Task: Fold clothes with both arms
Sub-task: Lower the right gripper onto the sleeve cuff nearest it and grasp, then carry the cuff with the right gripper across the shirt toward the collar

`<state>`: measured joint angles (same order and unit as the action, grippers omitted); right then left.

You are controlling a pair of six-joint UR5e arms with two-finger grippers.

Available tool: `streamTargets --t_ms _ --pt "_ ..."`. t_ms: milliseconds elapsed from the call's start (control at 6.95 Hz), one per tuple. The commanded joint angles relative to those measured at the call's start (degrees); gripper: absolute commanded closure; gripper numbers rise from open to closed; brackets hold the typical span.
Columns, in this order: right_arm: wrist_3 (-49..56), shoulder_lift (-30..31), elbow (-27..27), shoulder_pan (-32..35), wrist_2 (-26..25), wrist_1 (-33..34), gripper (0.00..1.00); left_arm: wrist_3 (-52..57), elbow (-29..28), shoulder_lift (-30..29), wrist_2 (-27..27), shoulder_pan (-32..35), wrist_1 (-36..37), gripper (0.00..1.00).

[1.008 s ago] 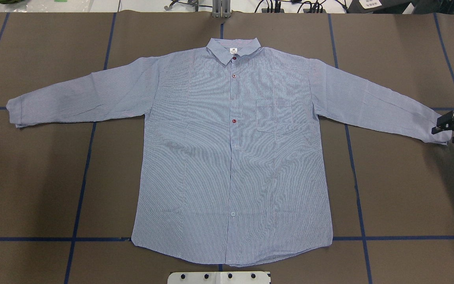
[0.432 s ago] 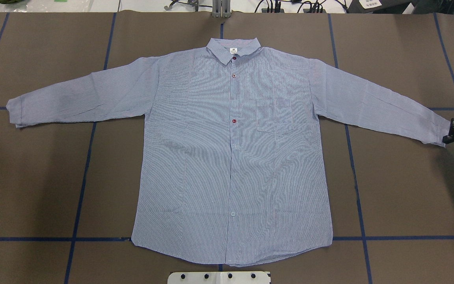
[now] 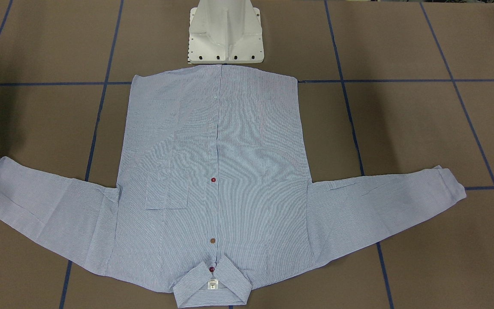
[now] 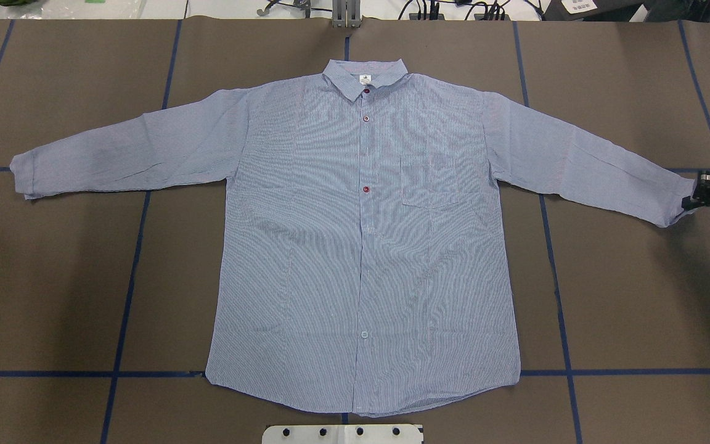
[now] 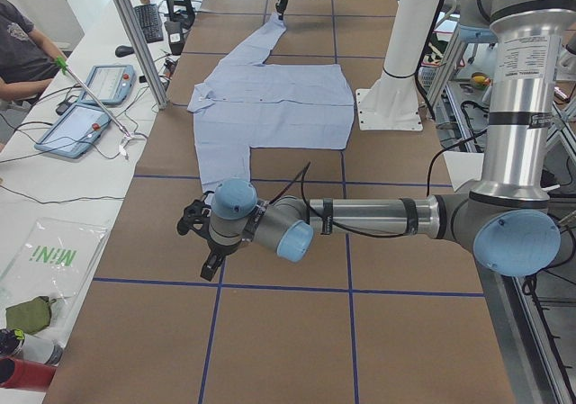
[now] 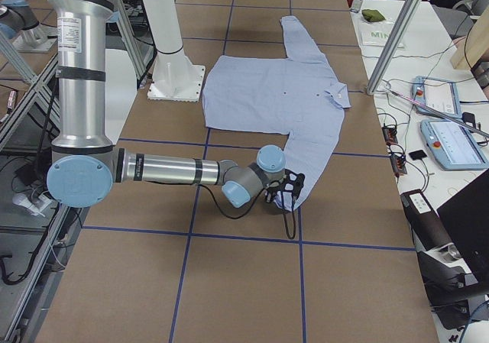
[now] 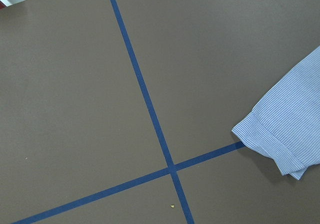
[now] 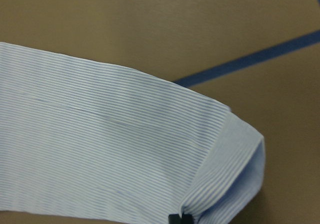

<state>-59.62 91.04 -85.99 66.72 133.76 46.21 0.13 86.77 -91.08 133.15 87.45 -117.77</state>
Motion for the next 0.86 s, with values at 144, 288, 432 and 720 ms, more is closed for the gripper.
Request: streamTargets --t_ms 144,288,432,720 --pt "-0.1 -20.1 -0.9 -5.0 -0.1 15.2 1.0 0.0 -0.1 -0.1 0.0 0.0 0.1 0.0" --pt "-1.3 -29.1 -0.7 -7.5 -0.9 24.7 1.0 0.0 -0.1 -0.1 0.0 0.0 0.0 0.01" --pt "-4.2 -34.5 -0.6 -10.9 -3.0 27.6 1.0 -0.2 0.1 -0.1 0.0 0.0 0.0 0.0" --pt "-16.2 -49.4 9.6 -18.9 -12.9 26.0 1.0 -0.3 0.1 -0.1 0.0 0.0 0.0 0.0"
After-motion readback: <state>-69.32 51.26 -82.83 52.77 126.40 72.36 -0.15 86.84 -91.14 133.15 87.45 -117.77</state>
